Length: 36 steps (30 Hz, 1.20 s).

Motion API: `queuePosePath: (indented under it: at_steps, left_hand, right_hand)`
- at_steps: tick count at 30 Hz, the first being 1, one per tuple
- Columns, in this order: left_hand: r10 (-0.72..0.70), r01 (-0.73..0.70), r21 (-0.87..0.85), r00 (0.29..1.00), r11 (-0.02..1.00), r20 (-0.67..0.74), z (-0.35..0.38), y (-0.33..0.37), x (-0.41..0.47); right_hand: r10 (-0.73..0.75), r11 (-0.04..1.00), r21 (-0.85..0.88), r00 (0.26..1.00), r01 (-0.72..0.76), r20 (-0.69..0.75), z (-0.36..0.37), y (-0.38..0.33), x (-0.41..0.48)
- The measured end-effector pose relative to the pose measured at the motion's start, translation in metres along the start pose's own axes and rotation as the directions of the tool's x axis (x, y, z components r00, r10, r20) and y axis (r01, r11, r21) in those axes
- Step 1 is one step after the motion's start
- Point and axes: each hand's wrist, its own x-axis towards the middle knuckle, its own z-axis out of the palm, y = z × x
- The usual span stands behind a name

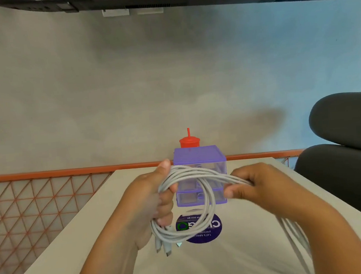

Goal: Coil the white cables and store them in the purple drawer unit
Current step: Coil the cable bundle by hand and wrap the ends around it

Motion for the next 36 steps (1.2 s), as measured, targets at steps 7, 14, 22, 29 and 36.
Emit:
queuePosePath:
  at_steps: [7,14,22,29,36]
  left_hand:
    - [0.004,-0.029,-0.223,0.993,0.974,-0.115,-0.039,0.013,0.002]
    - [0.06,-0.013,0.242,0.98,0.97,-0.188,-0.032,0.0,0.006]
    - [-0.02,0.072,0.416,0.992,0.907,-0.127,-0.004,-0.013,0.01]
    - [-0.018,0.041,0.336,0.997,0.941,-0.07,-0.006,-0.005,0.005]
    - [-0.071,0.079,0.451,0.997,0.889,-0.035,0.012,-0.02,0.011]
  right_hand:
    - [0.312,0.935,0.094,0.921,-0.341,0.234,-0.014,0.052,-0.023]
    - [0.35,0.52,-0.781,0.921,-0.345,-0.173,-0.09,0.06,-0.001]
    - [-0.094,0.759,-0.519,0.723,-0.393,-0.684,-0.141,0.009,0.064]
    - [0.364,0.589,-0.685,0.898,-0.428,-0.247,-0.082,0.111,0.047]
    - [0.429,0.807,-0.481,0.9,-0.341,0.081,-0.025,0.095,0.011]
